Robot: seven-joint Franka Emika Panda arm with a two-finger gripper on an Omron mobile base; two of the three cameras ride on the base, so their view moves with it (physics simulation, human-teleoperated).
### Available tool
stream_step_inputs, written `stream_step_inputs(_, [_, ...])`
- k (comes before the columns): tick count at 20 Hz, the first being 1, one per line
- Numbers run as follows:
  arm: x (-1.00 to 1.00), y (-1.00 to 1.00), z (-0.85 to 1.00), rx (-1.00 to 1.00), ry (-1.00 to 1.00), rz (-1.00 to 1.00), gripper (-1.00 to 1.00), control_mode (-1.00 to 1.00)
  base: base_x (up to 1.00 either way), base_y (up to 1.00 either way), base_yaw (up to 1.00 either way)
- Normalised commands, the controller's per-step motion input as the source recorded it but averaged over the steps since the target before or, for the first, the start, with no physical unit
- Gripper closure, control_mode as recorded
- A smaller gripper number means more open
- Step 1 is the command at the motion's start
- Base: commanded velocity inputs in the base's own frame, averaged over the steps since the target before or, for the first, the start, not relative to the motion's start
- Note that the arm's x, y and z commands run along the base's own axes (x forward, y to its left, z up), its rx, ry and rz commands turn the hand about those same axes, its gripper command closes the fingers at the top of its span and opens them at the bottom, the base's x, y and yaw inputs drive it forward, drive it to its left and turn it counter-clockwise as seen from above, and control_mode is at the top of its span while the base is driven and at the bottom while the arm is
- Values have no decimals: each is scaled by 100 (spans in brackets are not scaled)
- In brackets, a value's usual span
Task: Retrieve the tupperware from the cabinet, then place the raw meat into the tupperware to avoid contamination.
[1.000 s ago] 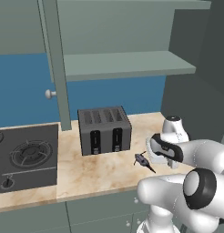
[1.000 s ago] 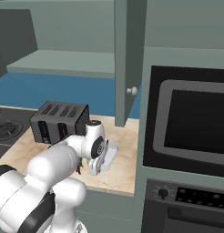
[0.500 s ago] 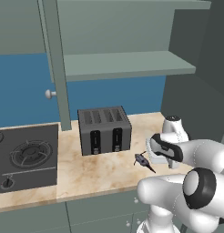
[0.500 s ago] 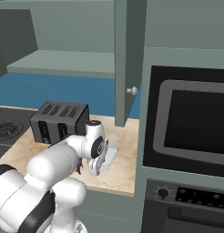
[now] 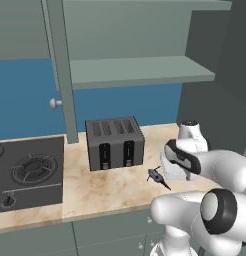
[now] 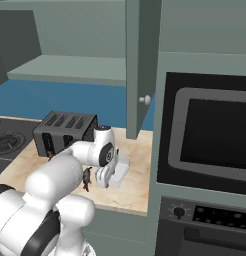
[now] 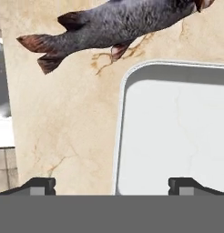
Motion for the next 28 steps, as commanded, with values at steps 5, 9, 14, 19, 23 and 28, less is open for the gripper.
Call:
stream_step_inputs(5, [-2,9,23,2,1,-14,-100,-100,0,0,0])
stream_step_inputs(9, [-10,37,2,2,-1,-27,-100,-100,0,0,0])
stream_step_inputs(14, [-24,44,4,0,-5,-25,-100,-100,0,0,0])
stream_step_inputs(19, [-19,39,12,0,-6,-23,-100,-100,0,0,0])
stream_step_inputs(23, [-7,30,25,0,-4,-22,-100,-100,0,0,0])
stream_step_inputs(28, [-2,22,47,0,-3,-17,-100,-100,0,0,0])
